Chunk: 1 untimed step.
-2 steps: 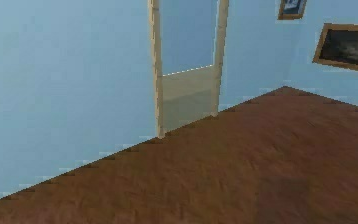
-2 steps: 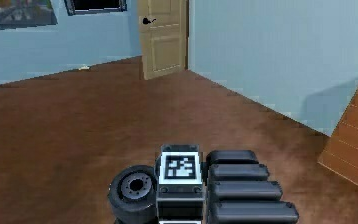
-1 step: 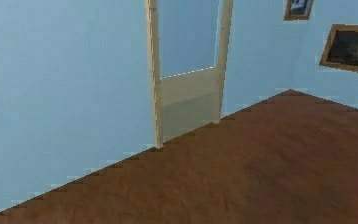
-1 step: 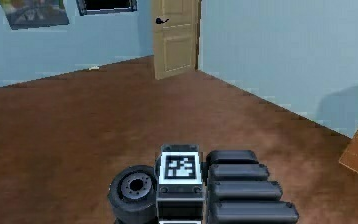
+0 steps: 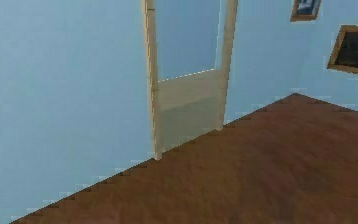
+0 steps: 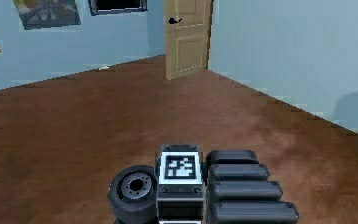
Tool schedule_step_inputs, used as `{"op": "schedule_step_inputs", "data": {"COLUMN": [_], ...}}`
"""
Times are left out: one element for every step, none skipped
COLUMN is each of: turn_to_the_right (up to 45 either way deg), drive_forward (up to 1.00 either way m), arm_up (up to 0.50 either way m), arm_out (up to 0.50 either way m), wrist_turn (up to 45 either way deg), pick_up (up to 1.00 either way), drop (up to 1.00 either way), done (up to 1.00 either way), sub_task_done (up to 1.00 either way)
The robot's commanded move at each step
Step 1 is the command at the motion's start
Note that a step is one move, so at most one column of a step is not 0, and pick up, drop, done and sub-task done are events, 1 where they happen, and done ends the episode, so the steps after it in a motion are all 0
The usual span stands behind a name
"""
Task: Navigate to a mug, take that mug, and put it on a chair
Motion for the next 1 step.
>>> {"op": "schedule_step_inputs", "data": {"turn_to_the_right": [9.0], "drive_forward": [0.0], "arm_up": [0.0], "arm_out": [0.0], "wrist_turn": [0.0], "pick_up": [0.0], "drop": [0.0], "done": [0.0], "sub_task_done": [0.0]}}
